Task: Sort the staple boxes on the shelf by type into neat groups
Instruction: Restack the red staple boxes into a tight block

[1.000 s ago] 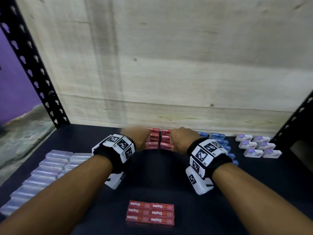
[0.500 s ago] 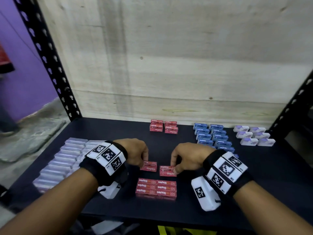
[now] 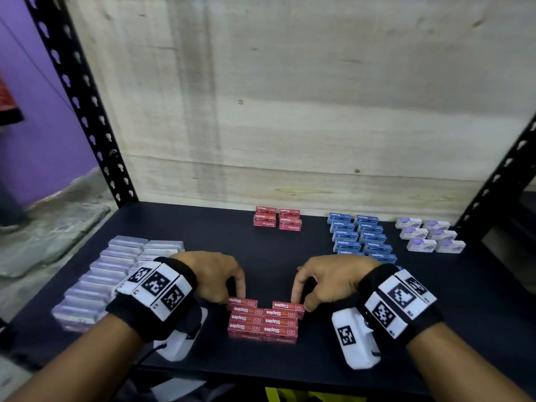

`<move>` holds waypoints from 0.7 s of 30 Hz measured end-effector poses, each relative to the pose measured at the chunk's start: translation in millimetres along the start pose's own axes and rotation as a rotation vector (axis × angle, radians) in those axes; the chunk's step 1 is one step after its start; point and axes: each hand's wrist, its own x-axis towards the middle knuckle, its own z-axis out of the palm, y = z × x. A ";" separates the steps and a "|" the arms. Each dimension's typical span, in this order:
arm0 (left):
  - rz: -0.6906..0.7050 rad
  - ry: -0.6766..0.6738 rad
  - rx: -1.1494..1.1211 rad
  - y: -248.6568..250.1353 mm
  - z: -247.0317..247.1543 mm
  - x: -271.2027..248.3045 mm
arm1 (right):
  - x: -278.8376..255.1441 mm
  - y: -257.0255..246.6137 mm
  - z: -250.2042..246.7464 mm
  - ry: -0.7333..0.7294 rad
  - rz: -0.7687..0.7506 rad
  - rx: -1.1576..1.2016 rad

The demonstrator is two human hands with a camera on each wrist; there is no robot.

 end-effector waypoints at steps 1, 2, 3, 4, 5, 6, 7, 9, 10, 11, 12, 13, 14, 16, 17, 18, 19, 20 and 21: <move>0.005 -0.002 0.000 0.2 0.3 -0.5 | 0.0 0.7 -0.7 -0.009 0.000 0.004; 0.009 0.003 0.000 0.3 0.7 -0.8 | 0.2 1.4 -1.1 -0.017 -0.002 0.002; 0.011 0.013 -0.002 -0.1 1.6 -1.0 | 0.8 1.8 -1.1 -0.022 -0.003 -0.005; 0.013 0.026 -0.004 -0.2 2.1 -1.4 | 0.9 1.9 -1.1 -0.022 -0.004 -0.014; 0.014 0.035 -0.005 -0.3 2.8 -1.8 | 1.1 1.8 -0.8 -0.020 -0.005 -0.024; 0.014 0.040 -0.004 -0.2 3.0 -2.3 | 1.1 1.5 -0.7 -0.017 -0.008 -0.032; 0.013 0.041 -0.001 0.0 3.3 -2.8 | 0.9 1.2 -0.4 -0.015 -0.011 -0.038; 0.016 0.050 0.006 1.5 3.4 -4.1 | 0.6 -0.1 -0.1 -0.015 -0.018 -0.043; 0.020 0.055 0.009 2.1 3.5 -4.6 | 0.5 -1.0 0.2 -0.015 -0.021 -0.045; 0.025 0.059 0.008 2.9 3.5 -4.9 | 0.1 -1.8 0.1 -0.014 -0.024 -0.047; 0.027 0.061 0.006 3.7 3.6 -5.2 | -0.2 -2.6 0.2 -0.015 -0.029 -0.049; 0.029 0.063 0.006 4.4 3.6 -5.4 | -0.1 -3.5 0.4 -0.016 -0.036 -0.049; 0.031 0.066 0.010 5.4 3.3 -5.3 | -0.2 -4.1 0.4 -0.016 -0.043 -0.048; 0.032 0.067 0.014 7.2 2.9 -5.0 | -0.3 -5.1 0.6 -0.015 -0.052 -0.045; 0.031 0.066 0.014 7.8 2.7 -5.1 | -0.5 -5.5 0.7 -0.012 -0.057 -0.047; 0.031 0.065 0.014 8.3 2.4 -5.0 | -0.4 -5.8 0.3 -0.011 -0.060 -0.051; 0.031 0.063 0.013 8.3 2.2 -4.8 | -0.4 -6.0 0.2 -0.011 -0.061 -0.053; 0.030 0.060 0.014 8.5 2.3 -4.4 | -0.6 -6.2 0.4 -0.012 -0.060 -0.053; 0.028 0.062 0.016 8.8 2.2 -4.1 | -0.7 -6.5 0.2 -0.012 -0.061 -0.053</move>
